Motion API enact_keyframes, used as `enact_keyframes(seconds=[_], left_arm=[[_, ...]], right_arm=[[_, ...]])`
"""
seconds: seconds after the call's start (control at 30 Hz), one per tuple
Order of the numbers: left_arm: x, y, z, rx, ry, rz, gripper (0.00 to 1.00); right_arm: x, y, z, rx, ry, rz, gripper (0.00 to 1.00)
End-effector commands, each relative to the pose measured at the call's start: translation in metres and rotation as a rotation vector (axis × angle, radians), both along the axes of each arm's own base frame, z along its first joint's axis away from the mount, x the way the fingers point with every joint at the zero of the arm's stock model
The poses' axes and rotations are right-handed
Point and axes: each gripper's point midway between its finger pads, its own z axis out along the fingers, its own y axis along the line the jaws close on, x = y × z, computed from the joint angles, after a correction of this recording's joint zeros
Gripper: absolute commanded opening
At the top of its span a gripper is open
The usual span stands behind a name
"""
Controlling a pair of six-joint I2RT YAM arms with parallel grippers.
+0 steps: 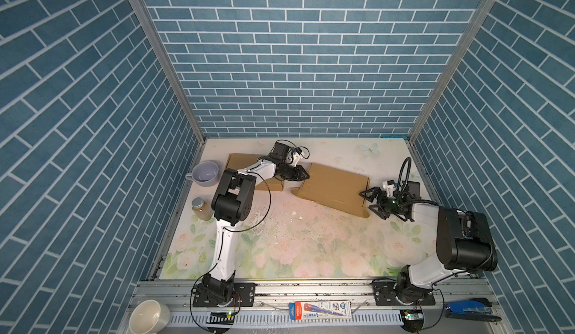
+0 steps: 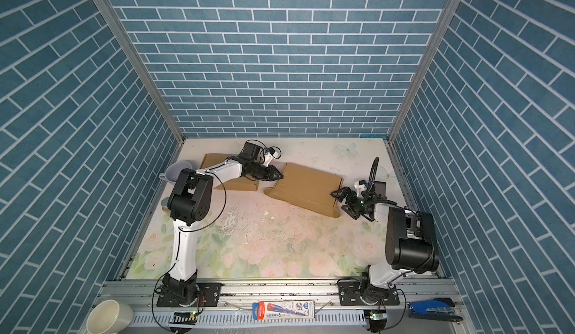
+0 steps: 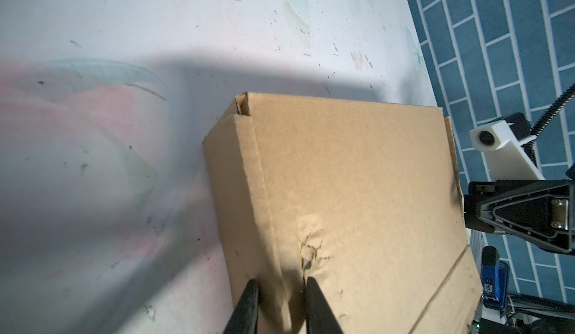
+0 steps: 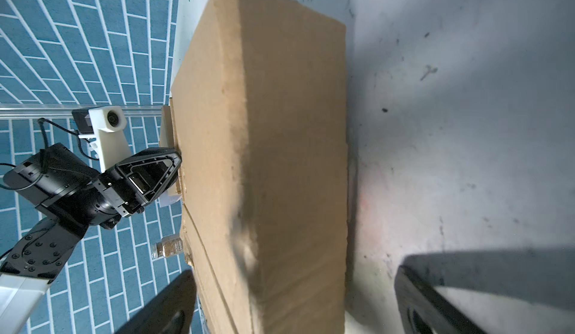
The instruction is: Fold the paper box
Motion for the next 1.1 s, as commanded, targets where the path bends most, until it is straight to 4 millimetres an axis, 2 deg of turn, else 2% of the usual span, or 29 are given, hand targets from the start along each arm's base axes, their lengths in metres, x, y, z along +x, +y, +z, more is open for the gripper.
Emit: enact_keyframes(seconds=[0.0, 0.23, 0.5, 0.6, 0.73, 0.87, 0.97, 1.07], left_arm=[[-0.028, 0.049, -0.086, 0.211, 0.222, 0.083, 0.26], [-0.028, 0.050, -0.092, 0.215, 0.232, 0.088, 0.25], [-0.025, 0.049, -0.088, 0.203, 0.219, 0.095, 0.28], [-0.021, 0.045, -0.077, 0.171, 0.204, 0.107, 0.35], [-0.008, 0.036, -0.034, 0.059, 0.138, 0.143, 0.48], [0.003, 0.034, 0.027, -0.038, 0.008, 0.177, 0.56], [0.003, 0.035, 0.068, -0.071, -0.095, 0.171, 0.59], [-0.004, 0.036, 0.096, -0.093, -0.184, 0.159, 0.61]], right_arm=[[-0.010, 0.005, -0.015, 0.030, 0.077, -0.012, 0.99], [-0.001, 0.018, -0.011, 0.077, 0.057, 0.006, 0.97], [0.016, 0.045, -0.003, 0.183, 0.024, 0.008, 0.79], [0.019, 0.045, -0.002, 0.199, 0.024, -0.009, 0.72], [0.020, 0.045, 0.006, 0.218, 0.027, -0.021, 0.66], [0.021, 0.045, 0.016, 0.232, 0.046, -0.035, 0.64], [0.022, 0.046, 0.025, 0.250, 0.063, -0.044, 0.63], [0.022, 0.045, 0.031, 0.260, 0.100, -0.054, 0.61]])
